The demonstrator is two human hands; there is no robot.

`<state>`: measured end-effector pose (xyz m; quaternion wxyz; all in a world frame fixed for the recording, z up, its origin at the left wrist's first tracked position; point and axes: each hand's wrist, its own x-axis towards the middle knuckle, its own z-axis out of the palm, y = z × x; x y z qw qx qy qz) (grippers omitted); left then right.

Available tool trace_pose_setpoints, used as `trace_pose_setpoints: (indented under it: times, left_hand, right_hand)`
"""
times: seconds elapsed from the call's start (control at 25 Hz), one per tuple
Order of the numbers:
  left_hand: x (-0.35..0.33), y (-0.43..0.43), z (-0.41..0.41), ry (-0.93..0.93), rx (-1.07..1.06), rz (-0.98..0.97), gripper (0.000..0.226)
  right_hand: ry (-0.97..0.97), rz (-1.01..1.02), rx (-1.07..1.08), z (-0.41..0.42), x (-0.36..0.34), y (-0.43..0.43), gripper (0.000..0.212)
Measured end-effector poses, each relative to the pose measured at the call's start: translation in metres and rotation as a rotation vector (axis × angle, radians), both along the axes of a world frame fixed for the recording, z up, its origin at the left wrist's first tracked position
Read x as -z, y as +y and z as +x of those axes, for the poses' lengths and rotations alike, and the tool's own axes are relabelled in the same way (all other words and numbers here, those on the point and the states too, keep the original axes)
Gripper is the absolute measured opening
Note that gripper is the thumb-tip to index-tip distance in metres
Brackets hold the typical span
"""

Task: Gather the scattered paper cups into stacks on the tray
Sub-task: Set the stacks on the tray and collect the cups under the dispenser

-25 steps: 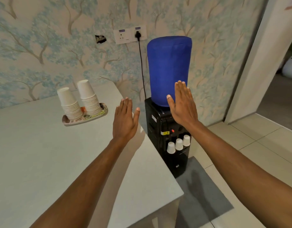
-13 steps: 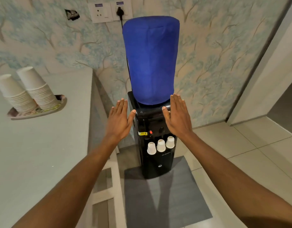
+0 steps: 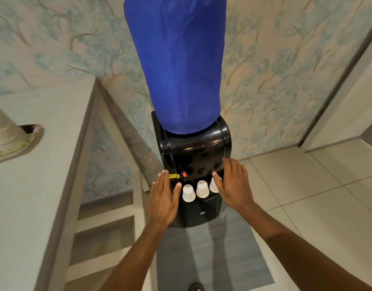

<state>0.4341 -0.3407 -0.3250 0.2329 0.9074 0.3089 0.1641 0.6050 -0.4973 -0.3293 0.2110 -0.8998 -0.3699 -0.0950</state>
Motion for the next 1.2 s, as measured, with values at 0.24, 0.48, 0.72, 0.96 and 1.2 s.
trace_pose_setpoints:
  times: [0.24,0.48,0.72,0.96,1.2]
  left_hand:
    - [0.122,0.007,0.037,0.101,0.003,-0.155,0.066]
    - [0.228,0.020,0.062,0.192,-0.028,-0.268,0.067]
    - [0.281,0.007,0.069,0.245,-0.101,-0.444,0.064]
    - [0.301,-0.002,0.071,0.319,-0.103,-0.633,0.059]
    - [0.302,-0.002,0.085,0.133,-0.223,-0.905,0.030]
  right_hand:
    - [0.151,-0.237,0.018,0.060,0.120,0.028,0.051]
    - [0.186,-0.448,-0.050,0.105,0.226,0.069,0.064]
    - [0.127,-0.515,-0.050,0.125,0.280,0.081,0.073]
    - [0.186,-0.398,-0.008,0.132,0.297,0.089,0.061]
    - [0.290,-0.206,0.060,0.118,0.268,0.071,0.063]
